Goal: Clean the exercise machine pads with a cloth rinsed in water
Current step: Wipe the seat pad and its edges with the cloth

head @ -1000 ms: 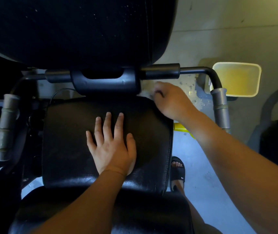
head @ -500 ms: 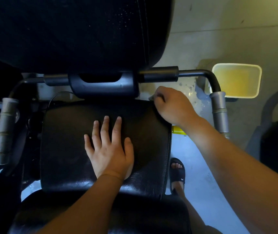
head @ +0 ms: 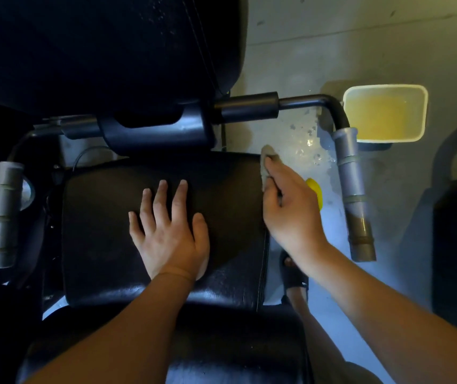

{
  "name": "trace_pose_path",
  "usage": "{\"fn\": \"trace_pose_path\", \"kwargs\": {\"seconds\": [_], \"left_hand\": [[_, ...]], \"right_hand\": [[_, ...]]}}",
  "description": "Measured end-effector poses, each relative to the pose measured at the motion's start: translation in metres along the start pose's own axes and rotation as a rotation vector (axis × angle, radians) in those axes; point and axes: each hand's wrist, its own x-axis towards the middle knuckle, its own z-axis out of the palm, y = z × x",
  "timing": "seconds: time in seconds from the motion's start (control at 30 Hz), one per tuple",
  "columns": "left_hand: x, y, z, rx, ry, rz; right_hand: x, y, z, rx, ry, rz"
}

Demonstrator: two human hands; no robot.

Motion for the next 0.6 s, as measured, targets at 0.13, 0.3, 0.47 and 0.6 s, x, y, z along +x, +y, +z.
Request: {"fn": "trace_pose_path", "kwargs": {"seconds": [0.13, 0.3, 0.47, 0.6], "left_hand": [[-0.001, 0.003, 0.000, -0.013, 0.006, -0.003], [-0.001, 0.002, -0.001, -0.020, 0.010, 0.000], [-0.004, 0.005, -0.001, -0.022, 0.015, -0.002], [-0.004, 0.006, -0.001, -0.010, 0.020, 0.000]], "right_hand": [[-0.053, -0.007, 0.003, -0.091, 0.081, -0.007], [-0.055, -0.004, 0.000, -0.061, 0.068, -0.062], [0.015, 0.005, 0.018, 0.025, 0.164, 0.049], [-0.016, 0.002, 0.016, 0.007, 0.112, 0.068]]}}
